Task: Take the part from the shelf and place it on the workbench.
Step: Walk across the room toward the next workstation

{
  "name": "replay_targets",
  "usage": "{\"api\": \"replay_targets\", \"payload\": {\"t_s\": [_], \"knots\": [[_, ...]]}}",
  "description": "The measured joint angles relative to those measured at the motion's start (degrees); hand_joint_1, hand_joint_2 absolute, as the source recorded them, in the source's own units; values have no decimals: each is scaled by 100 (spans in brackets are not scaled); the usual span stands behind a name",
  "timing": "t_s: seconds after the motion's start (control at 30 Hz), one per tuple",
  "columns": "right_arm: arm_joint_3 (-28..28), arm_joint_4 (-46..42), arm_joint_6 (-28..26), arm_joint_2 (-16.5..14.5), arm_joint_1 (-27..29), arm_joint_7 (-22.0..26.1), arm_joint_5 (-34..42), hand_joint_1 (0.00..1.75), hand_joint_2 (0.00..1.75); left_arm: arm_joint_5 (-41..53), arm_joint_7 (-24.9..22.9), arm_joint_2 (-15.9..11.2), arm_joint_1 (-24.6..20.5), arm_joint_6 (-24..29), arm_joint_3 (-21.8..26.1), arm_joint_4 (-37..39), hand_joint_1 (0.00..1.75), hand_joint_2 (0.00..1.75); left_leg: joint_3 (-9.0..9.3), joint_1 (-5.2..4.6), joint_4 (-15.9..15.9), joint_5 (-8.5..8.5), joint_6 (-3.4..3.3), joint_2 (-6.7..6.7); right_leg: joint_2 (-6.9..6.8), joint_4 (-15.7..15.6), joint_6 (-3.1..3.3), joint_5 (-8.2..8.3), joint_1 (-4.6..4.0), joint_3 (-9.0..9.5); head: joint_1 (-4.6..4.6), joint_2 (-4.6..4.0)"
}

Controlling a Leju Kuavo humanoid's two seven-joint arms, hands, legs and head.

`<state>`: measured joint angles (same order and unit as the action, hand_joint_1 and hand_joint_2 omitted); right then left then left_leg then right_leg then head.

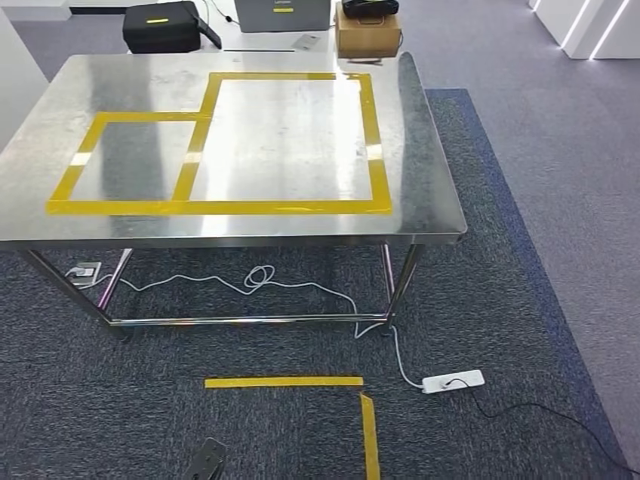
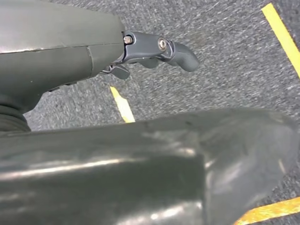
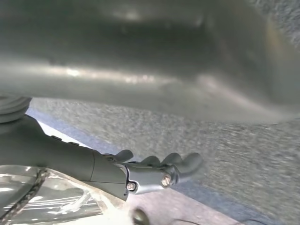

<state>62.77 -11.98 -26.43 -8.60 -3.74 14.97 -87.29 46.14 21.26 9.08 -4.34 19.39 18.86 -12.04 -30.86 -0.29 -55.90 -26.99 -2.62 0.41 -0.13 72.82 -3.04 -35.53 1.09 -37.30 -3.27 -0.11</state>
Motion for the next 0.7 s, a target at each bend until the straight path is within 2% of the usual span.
{"api": "replay_targets", "payload": {"t_s": [0.03, 0.07, 0.1, 0.13, 0.17, 0.23, 0.27, 0.3, 0.33, 0.37, 0.4, 0.43, 0.47, 0.5, 0.53, 0.57, 0.63, 0.67, 0.7], "knots": [[1, 0, 0, 1, -1, -2, 2, 0, 0, 0, 1, 1, 0, 0, 1, 0, 0, 0, -56, -5, -23, 28, 8, 0, 0, -238, 8, 166, 0, 193, 0, 0], [1, 0, -1, 2, -5, -2, 3, 0, 0, 0, 2, 2, 0, -1, 1, 0, 0, 0, -104, -6, -52, 51, 21, -1, -1, -647, 22, 323, 0, 473, 2, 0], [0, 0, -1, 2, -13, -1, 2, 0, 0, 0, 2, 3, 0, -1, 1, 0, 0, 0, -146, -15, -83, 70, 41, -2, 0, -1088, 37, 402, -7, 775, 3, 0], [-1, 0, -1, 3, -22, 2, -1, 0, 0, 0, 3, 4, -1, -1, 0, 0, 0, 0, -180, -23, -108, 95, 69, -2, 2, -1444, 57, 436, -14, 1001, -2, 0], [-1, 0, -2, 3, -27, 4, -2, 0, 0, 0, 3, 4, -3, -1, 0, 0, 0, 0, -202, -29, -127, 123, 99, -1, 4, -1655, 75, 417, -23, 1113, -3, 0], [-2, 1, -2, 3, -18, 5, -3, 0, 0, 0, 4, 4, -1, -1, 0, 0, 0, 0, -228, -30, -138, 188, 166, -2, 5, -1724, 128, 422, -38, 1078, -10, 0], [-2, 1, -2, 2, -14, 4, -2, 0, 0, 0, 5, 3, 3, 0, 2, 0, 0, 0, -247, -22, -160, 169, 199, -8, -4, -1733, 176, 455, -33, 1037, -6, 0], [-2, 2, -2, 2, -13, 4, -1, 0, 0, 0, 6, 3, 8, 1, 3, 0, 0, 0, -283, -14, -241, 70, 236, -14, -14, -1741, 234, 495, -26, 1001, -16, 0], [-2, 2, -2, 1, -15, 4, -1, 0, 0, 0, 8, 2, 11, 1, 4, 0, 0, 0, -348, -5, -422, -114, 273, -20, -24, -1753, 290, 541, -16, 959, -26, 0], [-2, 2, -2, 1, -16, 5, -1, 0, 0, -1, 9, 1, 12, 2, 5, 0, 0, 0, -443, 11, -721, -376, 306, -24, -35, -1755, 328, 587, -12, 909, -35, 0], [-2, 2, -2, 2, -14, 5, 1, 0, 0, -1, 11, 1, 12, 2, 5, 0, 0, 0, -551, 23, -1100, -641, 333, -25, -38, -1750, 344, 629, -15, 865, -44, 0], [-2, 2, -2, 2, -10, 4, 2, 0, 0, -2, 13, 0, 14, 2, 5, 0, 0, 0, -637, 37, -1457, -834, 354, -25, -41, -1740, 346, 673, -18, 817, -46, 0], [-2, 2, -2, 3, -8, 5, 3, 0, 0, -2, 13, -1, 16, 2, 6, 0, 0, 0, -659, 48, -1686, -914, 368, -24, -42, -1724, 341, 718, -21, 764, -46, 0], [-2, 2, -2, 3, -6, 5, 3, 0, 0, -2, 14, -1, 18, 2, 7, 0, 0, 0, -587, 56, -1708, -874, 375, -24, -42, -1701, 332, 756, -22, 712, -47, 0], [-2, 2, -2, 3, -4, 5, 2, 0, 0, -2, 15, -1, 19, 2, 7, 0, 0, 0, -412, 62, -1500, -737, 371, -24, -40, -1677, 318, 787, -22, 652, -49, 0], [-2, 2, -2, 3, -2, 5, -3, 0, 0, -2, 16, -1, 17, 3, 7, 0, 0, 0, -156, 65, -1109, -562, 356, -25, -38, -1652, 301, 812, -22, 604, -49, 0], [-2, 2, -2, 2, -4, 5, -15, 0, 0, -2, 20, -2, 10, 4, 7, 0, 0, 0, 307, 54, -320, -374, 299, -31, -37, -1612, 250, 858, -31, 526, -46, 0], [-2, 2, -2, 1, -8, 6, -21, 0, 0, -2, 21, -2, 7, 5, 7, 0, 0, 0, 415, 43, -96, -349, 271, -35, -37, -1600, 217, 887, -36, 499, -45, 0], [-2, 2, -2, 1, -9, 7, -23, 0, 0, -2, 22, -2, 9, 5, 7, 0, 0, 0, 431, 29, -20, -358, 246, -38, -38, -1598, 181, 920, -37, 478, -42, 0]]}}
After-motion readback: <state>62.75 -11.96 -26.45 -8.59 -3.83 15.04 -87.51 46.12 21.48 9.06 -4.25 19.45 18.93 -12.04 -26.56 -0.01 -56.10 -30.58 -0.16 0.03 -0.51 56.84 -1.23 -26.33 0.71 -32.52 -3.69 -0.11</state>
